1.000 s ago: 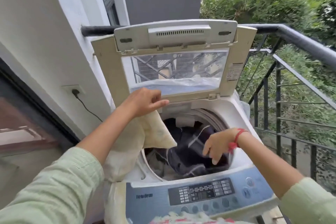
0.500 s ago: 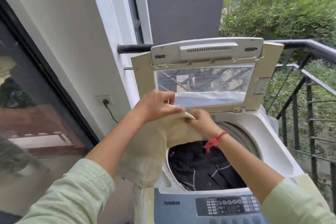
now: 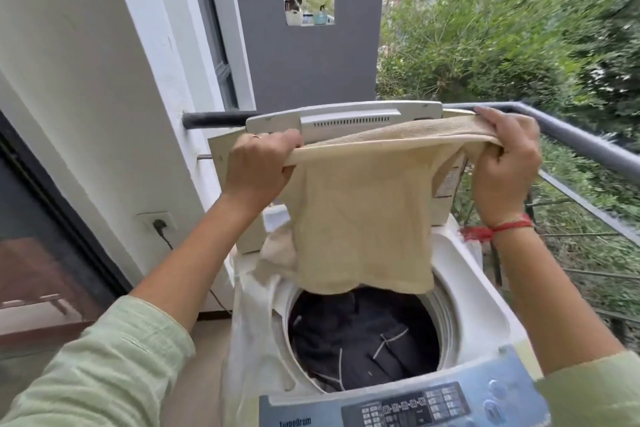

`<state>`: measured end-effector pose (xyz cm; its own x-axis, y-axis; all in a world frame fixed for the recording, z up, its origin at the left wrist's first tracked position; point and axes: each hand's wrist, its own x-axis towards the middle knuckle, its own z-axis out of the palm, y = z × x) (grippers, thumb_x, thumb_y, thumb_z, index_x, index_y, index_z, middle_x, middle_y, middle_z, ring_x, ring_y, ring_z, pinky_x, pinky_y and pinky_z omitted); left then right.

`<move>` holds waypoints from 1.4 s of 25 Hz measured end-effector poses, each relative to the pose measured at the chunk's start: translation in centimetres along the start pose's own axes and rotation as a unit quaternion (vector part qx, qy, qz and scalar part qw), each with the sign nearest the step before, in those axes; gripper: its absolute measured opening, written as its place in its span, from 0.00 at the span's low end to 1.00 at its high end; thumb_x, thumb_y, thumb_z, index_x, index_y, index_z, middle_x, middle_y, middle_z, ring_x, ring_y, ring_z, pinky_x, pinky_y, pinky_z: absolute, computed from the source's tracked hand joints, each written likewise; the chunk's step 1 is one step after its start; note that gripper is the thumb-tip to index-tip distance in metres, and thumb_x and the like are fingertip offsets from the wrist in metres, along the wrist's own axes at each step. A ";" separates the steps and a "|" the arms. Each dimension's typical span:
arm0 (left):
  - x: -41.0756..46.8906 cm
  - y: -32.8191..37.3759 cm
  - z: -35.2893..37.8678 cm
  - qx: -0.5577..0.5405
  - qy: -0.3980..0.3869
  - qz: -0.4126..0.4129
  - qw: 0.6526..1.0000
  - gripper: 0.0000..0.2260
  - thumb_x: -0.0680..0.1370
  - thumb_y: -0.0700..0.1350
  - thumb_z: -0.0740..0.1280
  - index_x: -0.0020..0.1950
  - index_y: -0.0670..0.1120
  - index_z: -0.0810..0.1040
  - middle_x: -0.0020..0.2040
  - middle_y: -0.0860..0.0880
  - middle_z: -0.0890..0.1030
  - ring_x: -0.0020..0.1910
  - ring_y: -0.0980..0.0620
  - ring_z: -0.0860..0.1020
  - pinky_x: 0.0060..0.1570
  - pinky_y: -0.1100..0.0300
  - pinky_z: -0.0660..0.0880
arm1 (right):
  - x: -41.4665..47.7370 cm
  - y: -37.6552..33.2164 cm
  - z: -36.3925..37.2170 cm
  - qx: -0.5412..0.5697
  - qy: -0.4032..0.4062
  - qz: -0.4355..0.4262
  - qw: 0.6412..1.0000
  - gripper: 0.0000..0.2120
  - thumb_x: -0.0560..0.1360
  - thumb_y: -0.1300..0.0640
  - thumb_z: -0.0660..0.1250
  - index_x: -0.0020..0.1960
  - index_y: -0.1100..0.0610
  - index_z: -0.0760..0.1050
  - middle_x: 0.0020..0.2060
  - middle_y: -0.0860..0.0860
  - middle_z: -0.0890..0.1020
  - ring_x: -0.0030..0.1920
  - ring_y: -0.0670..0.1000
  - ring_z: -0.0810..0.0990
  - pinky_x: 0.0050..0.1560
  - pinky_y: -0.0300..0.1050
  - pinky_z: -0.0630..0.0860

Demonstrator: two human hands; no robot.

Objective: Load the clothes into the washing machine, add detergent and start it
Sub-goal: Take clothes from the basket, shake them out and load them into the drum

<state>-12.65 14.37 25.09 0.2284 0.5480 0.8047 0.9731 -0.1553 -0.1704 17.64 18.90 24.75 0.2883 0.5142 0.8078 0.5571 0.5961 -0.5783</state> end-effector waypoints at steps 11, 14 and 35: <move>-14.3 6.8 8.5 -0.019 -0.653 0.057 0.755 0.16 0.76 0.37 0.61 0.63 0.47 0.73 0.58 0.45 0.77 0.56 0.43 0.76 0.45 0.54 0.72 | -10.1 7.4 -1.0 -0.256 -0.789 -0.002 0.558 0.21 0.73 0.67 0.57 0.61 0.52 0.78 0.56 0.46 0.80 0.56 0.47 0.78 0.59 0.39 0.72; -20.9 9.5 10.9 -0.047 -0.760 0.082 0.643 0.20 0.75 0.37 0.62 0.67 0.47 0.71 0.62 0.45 0.75 0.59 0.43 0.75 0.54 0.49 0.74 | -16.2 7.3 0.5 -0.231 -0.889 0.016 0.395 0.25 0.70 0.46 0.59 0.65 0.53 0.74 0.63 0.49 0.77 0.62 0.50 0.75 0.65 0.44 0.69; -31.7 17.3 30.5 -0.052 -0.816 -0.201 0.539 0.66 0.61 0.50 0.81 0.70 0.60 0.24 0.72 0.50 0.23 0.74 0.35 0.37 0.63 0.27 0.57 | -35.8 27.9 11.4 -0.398 -0.808 -0.012 0.434 0.61 0.68 0.51 0.74 0.70 0.45 0.21 0.72 0.55 0.27 0.72 0.73 0.44 0.64 0.63 0.67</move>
<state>-2.12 19.39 -20.73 -0.1943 0.5342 -0.8227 0.9666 0.2470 -0.0679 13.93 24.12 -21.63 -0.2903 0.6572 -0.6955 0.8222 0.5432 0.1701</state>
